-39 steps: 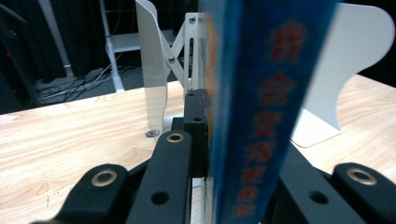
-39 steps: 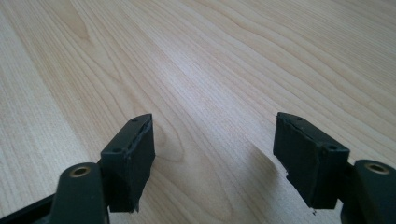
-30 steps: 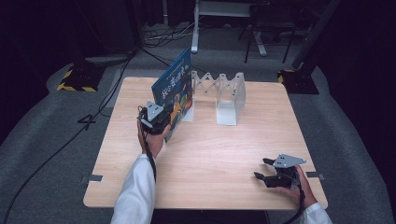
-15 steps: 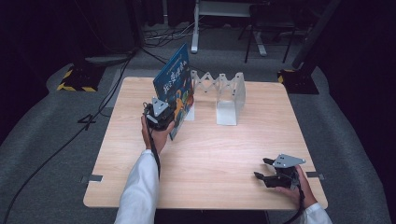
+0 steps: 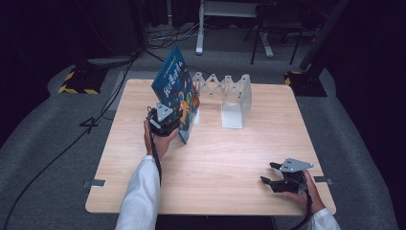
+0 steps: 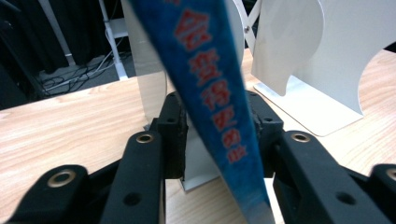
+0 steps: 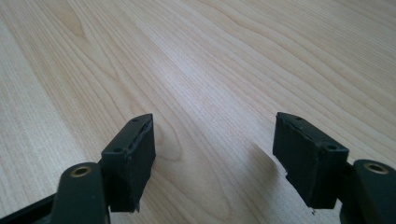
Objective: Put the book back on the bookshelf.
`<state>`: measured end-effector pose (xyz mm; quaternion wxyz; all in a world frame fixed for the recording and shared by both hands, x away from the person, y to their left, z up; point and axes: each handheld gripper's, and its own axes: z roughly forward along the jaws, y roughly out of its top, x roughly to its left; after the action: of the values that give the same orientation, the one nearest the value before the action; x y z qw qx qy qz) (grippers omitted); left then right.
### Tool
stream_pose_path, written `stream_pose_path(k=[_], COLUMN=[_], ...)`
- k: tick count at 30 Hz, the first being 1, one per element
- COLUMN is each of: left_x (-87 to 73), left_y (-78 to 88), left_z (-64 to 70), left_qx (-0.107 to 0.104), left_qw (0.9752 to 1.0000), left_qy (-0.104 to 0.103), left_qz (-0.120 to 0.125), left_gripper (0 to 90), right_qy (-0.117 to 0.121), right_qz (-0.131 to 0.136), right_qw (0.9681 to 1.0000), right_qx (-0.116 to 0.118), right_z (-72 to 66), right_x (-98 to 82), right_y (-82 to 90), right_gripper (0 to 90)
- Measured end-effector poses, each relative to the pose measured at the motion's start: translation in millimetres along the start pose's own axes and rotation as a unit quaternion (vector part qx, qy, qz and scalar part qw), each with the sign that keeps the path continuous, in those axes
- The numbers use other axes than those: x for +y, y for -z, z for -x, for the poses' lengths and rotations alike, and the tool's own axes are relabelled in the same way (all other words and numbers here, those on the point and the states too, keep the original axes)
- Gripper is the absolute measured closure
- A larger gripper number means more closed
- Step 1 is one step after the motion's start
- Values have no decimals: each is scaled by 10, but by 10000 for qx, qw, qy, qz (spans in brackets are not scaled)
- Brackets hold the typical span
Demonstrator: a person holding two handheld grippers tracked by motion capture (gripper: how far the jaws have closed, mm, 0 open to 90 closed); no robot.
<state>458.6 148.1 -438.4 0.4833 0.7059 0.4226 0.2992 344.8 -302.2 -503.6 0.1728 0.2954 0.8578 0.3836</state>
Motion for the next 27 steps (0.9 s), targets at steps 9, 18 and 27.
stream_pose_path(k=[9,18,27], left_x=[8,-15,-35], left_y=[20,61,113], left_z=[43,80,47], left_qx=[20,81,64], left_qw=[9999,9991,9989], left_qy=[-159,-373,-380], left_qz=[-51,-166,-248], left_gripper=[620,589,589], right_qy=[-10,-26,-101], right_qz=[-5,-11,-39], right_qw=[10000,10000,9999], right_qx=[-8,-20,-36], right_z=[3,7,18], right_x=[1,1,6], right_y=[-1,-3,-5], right_gripper=[299,297,300])
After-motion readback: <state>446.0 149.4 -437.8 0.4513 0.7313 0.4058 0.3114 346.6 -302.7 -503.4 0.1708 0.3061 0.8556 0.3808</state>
